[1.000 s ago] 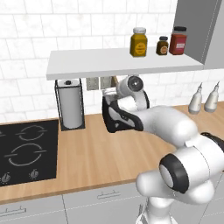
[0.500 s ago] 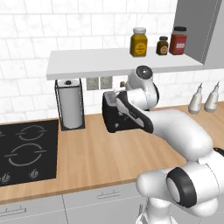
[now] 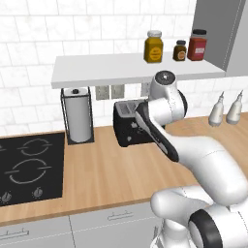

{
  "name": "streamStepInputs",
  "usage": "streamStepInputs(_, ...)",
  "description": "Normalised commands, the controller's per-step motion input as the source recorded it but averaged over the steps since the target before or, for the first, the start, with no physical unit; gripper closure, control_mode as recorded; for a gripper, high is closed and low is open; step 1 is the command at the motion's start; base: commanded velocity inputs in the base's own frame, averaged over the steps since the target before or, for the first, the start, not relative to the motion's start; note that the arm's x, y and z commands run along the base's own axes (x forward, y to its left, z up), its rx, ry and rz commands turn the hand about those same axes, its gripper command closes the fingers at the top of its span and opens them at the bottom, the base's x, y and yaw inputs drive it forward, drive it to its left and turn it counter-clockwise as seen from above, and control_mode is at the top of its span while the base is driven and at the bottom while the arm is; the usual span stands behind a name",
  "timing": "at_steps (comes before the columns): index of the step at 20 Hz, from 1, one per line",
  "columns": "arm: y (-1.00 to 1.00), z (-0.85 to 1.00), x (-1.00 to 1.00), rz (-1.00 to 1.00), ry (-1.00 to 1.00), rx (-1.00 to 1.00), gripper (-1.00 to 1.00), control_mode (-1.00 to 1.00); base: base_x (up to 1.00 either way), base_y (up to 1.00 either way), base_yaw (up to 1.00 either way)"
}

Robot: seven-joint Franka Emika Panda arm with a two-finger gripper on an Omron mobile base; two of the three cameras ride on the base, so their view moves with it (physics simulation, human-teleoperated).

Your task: Start the toaster. Once the lever pops up, take the bread to the plate on the dining counter.

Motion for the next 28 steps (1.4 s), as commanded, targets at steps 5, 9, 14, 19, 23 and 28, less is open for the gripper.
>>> streamStepInputs(5,-0.61,-0.05,-0.58,-0.01,0.21,0.0,1.0,-1.0,0.0,0.0,0.0)
streamStepInputs(9,-0.13,-0.04,-0.48,-0.01,0.3,0.0,1.0,-1.0,0.0,0.0,0.0)
streamStepInputs(14,0.0,-0.04,-0.55,-0.03,0.16,0.01,1.0,-1.0,0.0,0.0,0.0)
streamStepInputs(19,0.0,0.0,-0.56,0.0,0.02,0.04,1.0,-1.0,0.0,0.0,0.0)
streamStepInputs(23,-0.03,-0.28,-0.45,0.0,0.0,0.12,1.0,-1.0,0.0,0.0,0.0)
streamStepInputs(28,0.0,-0.06,-0.32,0.0,0.0,0.04,1.0,-1.0,0.0,0.0,0.0)
